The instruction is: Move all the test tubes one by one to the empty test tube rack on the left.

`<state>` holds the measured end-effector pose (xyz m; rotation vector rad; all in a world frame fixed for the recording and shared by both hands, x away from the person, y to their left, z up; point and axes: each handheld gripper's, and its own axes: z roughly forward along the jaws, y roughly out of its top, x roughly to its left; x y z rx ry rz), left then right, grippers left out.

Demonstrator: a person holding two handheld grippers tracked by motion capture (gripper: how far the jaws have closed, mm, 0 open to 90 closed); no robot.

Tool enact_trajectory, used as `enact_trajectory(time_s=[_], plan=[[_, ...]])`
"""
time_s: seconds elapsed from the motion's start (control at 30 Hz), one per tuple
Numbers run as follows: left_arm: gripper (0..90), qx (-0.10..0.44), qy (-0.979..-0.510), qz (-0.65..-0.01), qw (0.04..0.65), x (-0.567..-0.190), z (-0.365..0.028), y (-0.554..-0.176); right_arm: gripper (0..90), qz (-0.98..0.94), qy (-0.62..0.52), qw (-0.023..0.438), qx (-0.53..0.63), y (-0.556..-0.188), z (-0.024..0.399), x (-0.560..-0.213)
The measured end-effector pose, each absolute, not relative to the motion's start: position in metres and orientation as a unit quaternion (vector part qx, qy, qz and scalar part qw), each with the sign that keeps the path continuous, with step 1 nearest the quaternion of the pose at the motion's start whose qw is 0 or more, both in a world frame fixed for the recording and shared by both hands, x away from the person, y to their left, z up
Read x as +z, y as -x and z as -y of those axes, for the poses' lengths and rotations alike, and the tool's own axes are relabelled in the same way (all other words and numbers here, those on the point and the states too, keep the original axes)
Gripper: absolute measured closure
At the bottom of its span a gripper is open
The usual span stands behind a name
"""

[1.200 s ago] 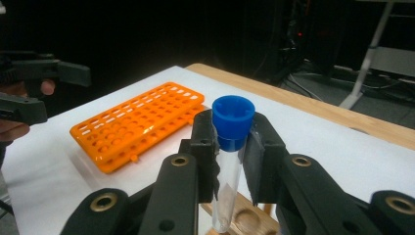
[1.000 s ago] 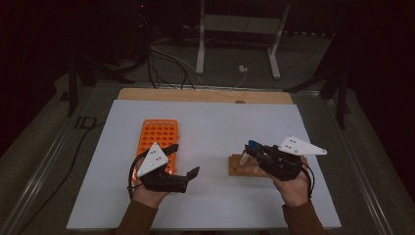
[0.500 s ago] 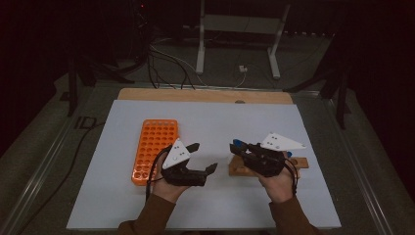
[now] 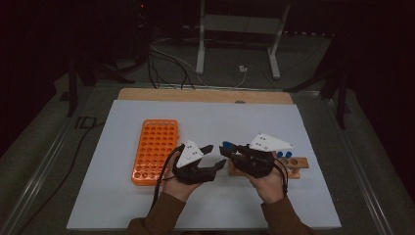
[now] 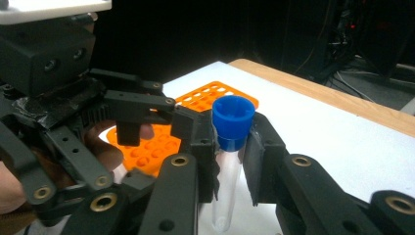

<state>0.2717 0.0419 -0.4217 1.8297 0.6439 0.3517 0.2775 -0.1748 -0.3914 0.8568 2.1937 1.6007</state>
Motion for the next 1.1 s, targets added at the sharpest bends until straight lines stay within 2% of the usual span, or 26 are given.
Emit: enact_trajectory(time_s=[0.07, 0.1, 0.17, 0.23, 0.27, 0.47, 0.77, 0.8, 0.83, 0.87, 0.93, 0.97, 1.0, 1.03, 1.07, 1.1], plan=[[49.2, 0.146, -0.776, -0.267, 0.553, -0.422, -0.041, -0.272, 76.7, -0.763, -0.298, 0.144, 0.555, -0.277, 0.173, -0.392], [55.5, 0.143, -0.777, -0.264, 0.553, -0.422, -0.04, -0.272, 76.7, -0.764, -0.296, 0.141, 0.556, -0.277, 0.172, -0.393], [60.7, 0.139, -0.778, -0.262, 0.554, -0.422, -0.04, -0.272, 76.7, -0.765, -0.295, 0.14, 0.556, -0.277, 0.171, -0.393], [62.0, 0.137, -0.778, -0.26, 0.555, -0.422, -0.04, -0.272, 76.7, -0.765, -0.294, 0.14, 0.555, -0.277, 0.171, -0.393], [66.0, 0.135, -0.778, -0.258, 0.556, -0.422, -0.039, -0.272, 76.7, -0.767, -0.293, 0.139, 0.554, -0.277, 0.171, -0.393], [73.0, 0.137, -0.782, -0.253, 0.554, -0.421, -0.039, -0.272, 76.7, -0.767, -0.293, 0.134, 0.555, -0.277, 0.171, -0.393], [76.6, 0.139, -0.784, -0.248, 0.553, -0.42, -0.037, -0.272, 75.6, -0.766, -0.293, 0.128, 0.558, -0.278, 0.174, -0.393], [76.8, 0.14, -0.784, -0.248, 0.551, -0.419, -0.037, -0.273, 66.5, -0.762, -0.295, 0.124, 0.563, -0.279, 0.176, -0.393], [76.8, 0.141, -0.784, -0.25, 0.551, -0.419, -0.038, -0.273, 66.5, -0.762, -0.295, 0.124, 0.563, -0.279, 0.176, -0.393], [76.9, 0.143, -0.783, -0.254, 0.55, -0.419, -0.039, -0.275, 55.7, -0.758, -0.297, 0.13, 0.565, -0.279, 0.178, -0.392], [76.9, 0.145, -0.783, -0.257, 0.547, -0.419, -0.041, -0.276, 45.1, -0.755, -0.299, 0.135, 0.568, -0.278, 0.181, -0.39], [76.9, 0.145, -0.783, -0.257, 0.547, -0.419, -0.041, -0.276, 45.1, -0.755, -0.299, 0.135, 0.568, -0.278, 0.181, -0.39], [76.9, 0.146, -0.783, -0.259, 0.547, -0.419, -0.042, -0.277, 39.8, -0.752, -0.301, 0.137, 0.569, -0.279, 0.183, -0.39], [76.9, 0.148, -0.782, -0.261, 0.546, -0.419, -0.044, -0.277, 29.7, -0.744, -0.31, 0.145, 0.574, -0.279, 0.188, -0.388], [76.9, 0.15, -0.781, -0.262, 0.546, -0.419, -0.045, -0.278, 29.7, -0.744, -0.31, 0.145, 0.574, -0.279, 0.188, -0.388], [76.9, 0.151, -0.78, -0.264, 0.547, -0.418, -0.047, -0.278, 20.3, -0.739, -0.319, 0.153, 0.573, -0.279, 0.193, -0.387]])
